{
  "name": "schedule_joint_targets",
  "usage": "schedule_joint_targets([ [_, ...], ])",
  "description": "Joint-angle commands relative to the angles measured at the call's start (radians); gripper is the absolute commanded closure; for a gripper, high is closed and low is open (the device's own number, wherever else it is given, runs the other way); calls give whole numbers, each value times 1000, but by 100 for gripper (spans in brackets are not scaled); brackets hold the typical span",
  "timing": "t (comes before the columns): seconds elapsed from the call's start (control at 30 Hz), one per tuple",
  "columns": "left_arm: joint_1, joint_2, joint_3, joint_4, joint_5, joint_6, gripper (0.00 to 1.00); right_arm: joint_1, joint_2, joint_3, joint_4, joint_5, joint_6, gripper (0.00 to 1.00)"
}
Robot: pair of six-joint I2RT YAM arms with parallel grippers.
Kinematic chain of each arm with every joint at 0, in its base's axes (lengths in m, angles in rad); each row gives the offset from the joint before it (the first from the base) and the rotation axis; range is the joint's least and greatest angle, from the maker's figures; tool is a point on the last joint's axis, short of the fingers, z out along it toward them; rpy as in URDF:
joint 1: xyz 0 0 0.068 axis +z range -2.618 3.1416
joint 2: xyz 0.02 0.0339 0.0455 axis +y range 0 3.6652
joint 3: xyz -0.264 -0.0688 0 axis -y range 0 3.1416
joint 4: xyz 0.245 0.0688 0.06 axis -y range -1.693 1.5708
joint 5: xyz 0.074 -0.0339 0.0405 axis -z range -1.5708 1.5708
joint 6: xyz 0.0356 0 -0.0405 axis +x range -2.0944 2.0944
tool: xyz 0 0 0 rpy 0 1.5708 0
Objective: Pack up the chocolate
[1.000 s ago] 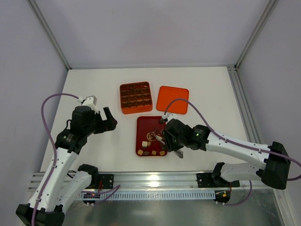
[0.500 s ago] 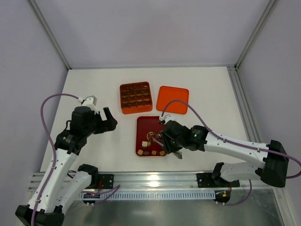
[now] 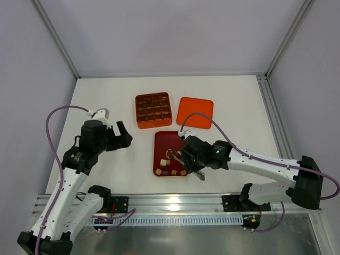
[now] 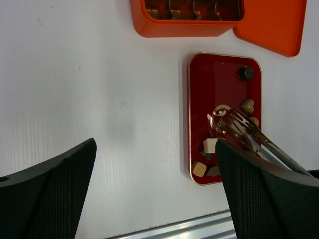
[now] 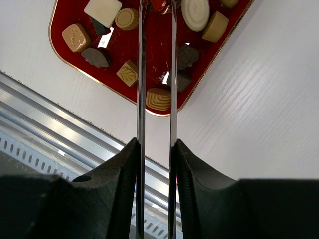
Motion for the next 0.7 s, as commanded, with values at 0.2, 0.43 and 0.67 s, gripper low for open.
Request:
schedule_joint_targets([
  [0.2,-6,-11,-1,23,-16,-7,0,5,2,82,-7,36,-13,67],
  [0.43,-4,-16,-1,23,-17,-7,0,5,17,130,-21,63,-28,67],
  [0.67,-4,-16,-1,23,-17,-7,0,-9,25,170,-27,77,-50,67],
])
